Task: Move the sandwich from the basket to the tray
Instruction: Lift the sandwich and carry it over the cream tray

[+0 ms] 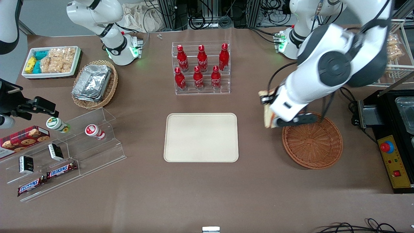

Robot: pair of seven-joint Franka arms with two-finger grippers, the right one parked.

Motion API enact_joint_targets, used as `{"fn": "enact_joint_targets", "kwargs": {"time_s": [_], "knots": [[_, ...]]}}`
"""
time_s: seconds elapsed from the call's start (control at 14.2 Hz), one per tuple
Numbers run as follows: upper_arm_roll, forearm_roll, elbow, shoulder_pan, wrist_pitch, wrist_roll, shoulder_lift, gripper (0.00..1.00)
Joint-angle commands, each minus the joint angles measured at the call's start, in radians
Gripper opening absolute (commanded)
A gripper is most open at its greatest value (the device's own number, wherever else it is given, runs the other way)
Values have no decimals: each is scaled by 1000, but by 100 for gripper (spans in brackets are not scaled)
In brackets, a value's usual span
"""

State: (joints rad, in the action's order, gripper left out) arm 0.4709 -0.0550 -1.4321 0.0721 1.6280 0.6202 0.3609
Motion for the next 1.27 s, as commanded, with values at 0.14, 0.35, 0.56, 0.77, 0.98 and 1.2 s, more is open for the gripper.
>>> {"fn": "enact_joint_targets", "kwargs": {"time_s": [0.14, 0.35, 0.56, 0.77, 0.98, 1.2], "knots": [[-3, 67, -19, 127, 235, -7, 208, 0], [-9, 133, -19, 182, 375, -2, 335, 0], [-9, 224, -16, 187, 435, 41, 406, 0], [-9, 233, -16, 187, 449, 41, 441, 0], [-9, 242, -16, 189, 474, 42, 461, 5], [-9, 244, -18, 190, 475, 78, 467, 35]]}}
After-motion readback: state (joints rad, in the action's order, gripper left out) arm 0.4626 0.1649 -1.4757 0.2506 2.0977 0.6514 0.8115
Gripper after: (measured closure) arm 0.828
